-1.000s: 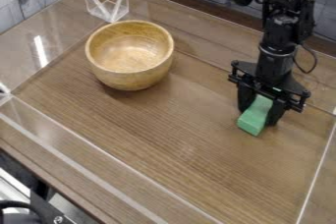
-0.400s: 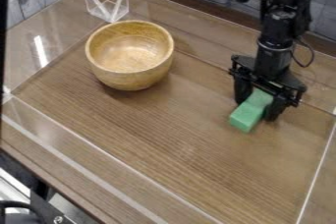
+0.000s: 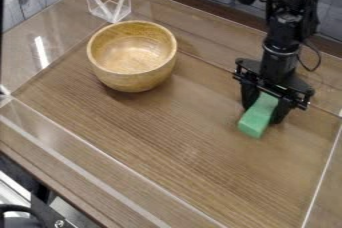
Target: Put green object into wooden bowl
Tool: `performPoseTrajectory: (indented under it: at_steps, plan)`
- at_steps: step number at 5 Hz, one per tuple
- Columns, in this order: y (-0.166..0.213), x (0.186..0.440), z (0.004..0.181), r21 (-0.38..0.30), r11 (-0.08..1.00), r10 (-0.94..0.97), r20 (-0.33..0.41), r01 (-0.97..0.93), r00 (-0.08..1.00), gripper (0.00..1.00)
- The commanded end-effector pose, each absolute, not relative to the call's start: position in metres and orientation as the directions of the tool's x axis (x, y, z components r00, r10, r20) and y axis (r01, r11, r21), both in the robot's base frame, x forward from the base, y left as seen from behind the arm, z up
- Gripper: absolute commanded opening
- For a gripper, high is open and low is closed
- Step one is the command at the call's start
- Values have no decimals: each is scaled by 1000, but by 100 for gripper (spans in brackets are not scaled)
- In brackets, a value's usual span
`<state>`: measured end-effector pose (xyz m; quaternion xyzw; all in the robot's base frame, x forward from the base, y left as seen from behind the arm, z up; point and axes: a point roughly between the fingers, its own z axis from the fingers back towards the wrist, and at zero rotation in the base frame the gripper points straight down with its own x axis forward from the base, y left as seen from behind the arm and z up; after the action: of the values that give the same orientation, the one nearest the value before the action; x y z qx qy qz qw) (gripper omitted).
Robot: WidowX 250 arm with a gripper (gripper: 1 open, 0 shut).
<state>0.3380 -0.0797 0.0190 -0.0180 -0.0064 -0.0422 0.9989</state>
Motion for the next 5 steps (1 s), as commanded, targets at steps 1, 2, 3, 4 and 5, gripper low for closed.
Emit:
performPoseTrajectory:
  at_steps: [1, 2, 3, 4, 5]
  plan:
    - [-78, 348, 43, -42, 995, -86, 77, 89, 993, 100]
    - [-70, 353, 46, -41, 996, -78, 77, 81, 994, 0]
    - [-64, 352, 43, -41, 999, -26, 83, 29, 996, 100]
    - [-61, 348, 52, -44, 999, 6, 84, -2, 996, 0]
    - [-56, 344, 71, -55, 998, 33, 92, -28, 995, 0]
